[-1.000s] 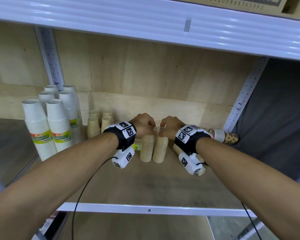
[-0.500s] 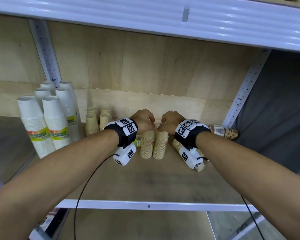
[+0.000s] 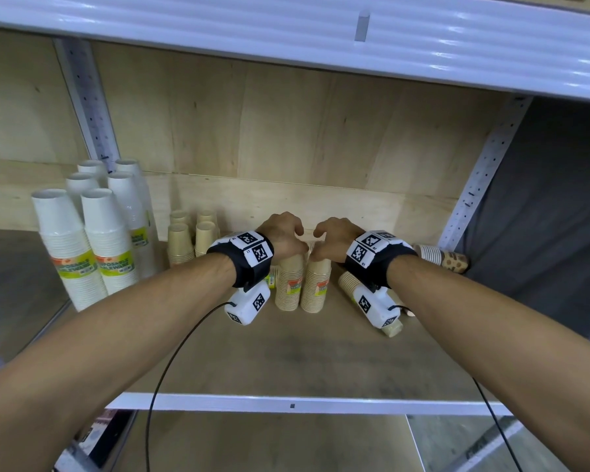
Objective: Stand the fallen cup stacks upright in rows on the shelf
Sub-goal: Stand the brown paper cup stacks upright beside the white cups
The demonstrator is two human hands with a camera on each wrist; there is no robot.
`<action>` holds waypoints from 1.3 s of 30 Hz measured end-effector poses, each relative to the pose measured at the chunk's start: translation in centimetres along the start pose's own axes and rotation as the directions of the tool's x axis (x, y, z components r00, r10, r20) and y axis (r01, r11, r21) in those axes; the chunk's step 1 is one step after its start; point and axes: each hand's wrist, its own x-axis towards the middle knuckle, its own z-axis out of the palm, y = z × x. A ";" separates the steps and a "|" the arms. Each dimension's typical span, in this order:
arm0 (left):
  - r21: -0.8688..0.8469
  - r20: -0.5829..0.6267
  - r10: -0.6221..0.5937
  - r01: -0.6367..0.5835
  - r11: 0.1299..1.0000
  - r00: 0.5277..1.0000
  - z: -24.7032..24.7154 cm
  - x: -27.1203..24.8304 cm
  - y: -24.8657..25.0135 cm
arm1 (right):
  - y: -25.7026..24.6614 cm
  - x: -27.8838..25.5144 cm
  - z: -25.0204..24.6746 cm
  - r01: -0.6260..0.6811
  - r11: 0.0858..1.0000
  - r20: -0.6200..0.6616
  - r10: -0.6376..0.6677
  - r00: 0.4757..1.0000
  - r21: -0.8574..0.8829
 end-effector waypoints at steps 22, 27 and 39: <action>0.093 0.126 0.051 -0.063 0.994 0.991 -0.3 0.5 0.8 | -0.3 0.2 -0.9 0.037 0.998 0.046 -0.035 0.998 -0.043; 0.173 0.181 0.025 -0.057 0.983 0.983 -1.2 0.5 1.6 | -1.0 0.3 -0.7 0.032 0.997 -0.003 -0.033 0.999 -0.072; 0.264 0.247 -0.111 0.044 0.964 0.963 -5.1 -1.1 -0.4 | -4.1 1.4 -1.4 0.066 0.998 0.108 -0.064 0.992 -0.012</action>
